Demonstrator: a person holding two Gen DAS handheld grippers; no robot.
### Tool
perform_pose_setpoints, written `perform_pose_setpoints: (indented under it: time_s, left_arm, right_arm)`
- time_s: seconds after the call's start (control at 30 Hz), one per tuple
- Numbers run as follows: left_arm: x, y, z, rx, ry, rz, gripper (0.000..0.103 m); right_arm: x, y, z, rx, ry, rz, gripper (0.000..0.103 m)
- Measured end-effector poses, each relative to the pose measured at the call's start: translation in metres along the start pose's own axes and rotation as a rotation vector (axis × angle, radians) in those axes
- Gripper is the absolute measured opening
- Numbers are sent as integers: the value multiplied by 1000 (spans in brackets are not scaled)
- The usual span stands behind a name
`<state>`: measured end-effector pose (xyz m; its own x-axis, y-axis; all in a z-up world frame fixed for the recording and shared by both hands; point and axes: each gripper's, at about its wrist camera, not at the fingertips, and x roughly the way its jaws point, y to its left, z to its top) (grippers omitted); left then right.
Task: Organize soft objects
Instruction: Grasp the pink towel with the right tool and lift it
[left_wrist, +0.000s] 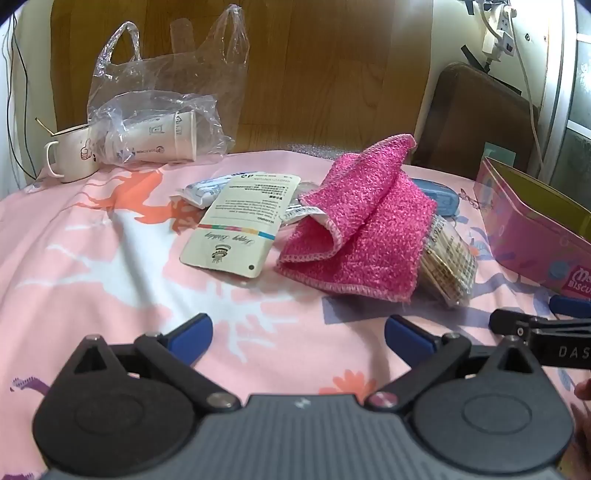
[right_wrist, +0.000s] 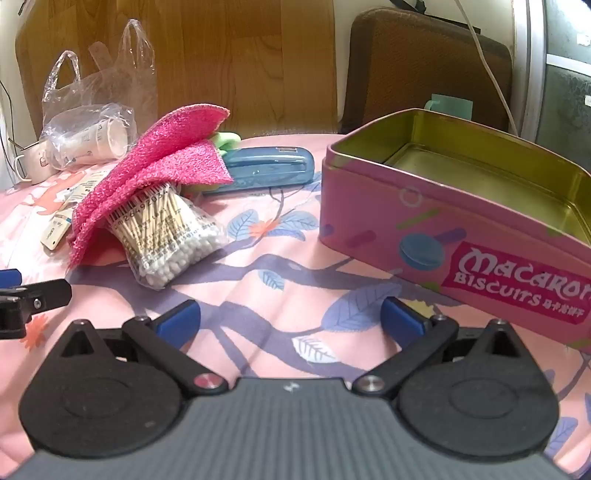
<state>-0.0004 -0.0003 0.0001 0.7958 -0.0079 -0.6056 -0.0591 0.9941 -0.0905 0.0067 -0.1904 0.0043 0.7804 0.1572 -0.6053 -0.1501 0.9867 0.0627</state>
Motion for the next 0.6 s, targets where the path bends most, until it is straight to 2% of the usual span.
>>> perform_pose_setpoints:
  time_s: [0.17,0.43,0.5,0.57,0.6]
  left_arm:
    - [-1,-17,-6,135,44,21,103]
    - [-12,3,-9,160,45,-82,103]
    - [-19,15,-8,102,-14,-85,103]
    - [-27,25,-5,94,-111,-16,103]
    - [-31,30,-2,110,-177,57,103]
  right_arm:
    - [0,0,0,1,-2,1,103]
    - [-1,1,0,-4,-4,2,103]
    - [-5,-3,0,14,-21,26,103]
    - [-11,-4,0,28,-63,49,92]
    - [-16,-5,3,42,-99,79,89]
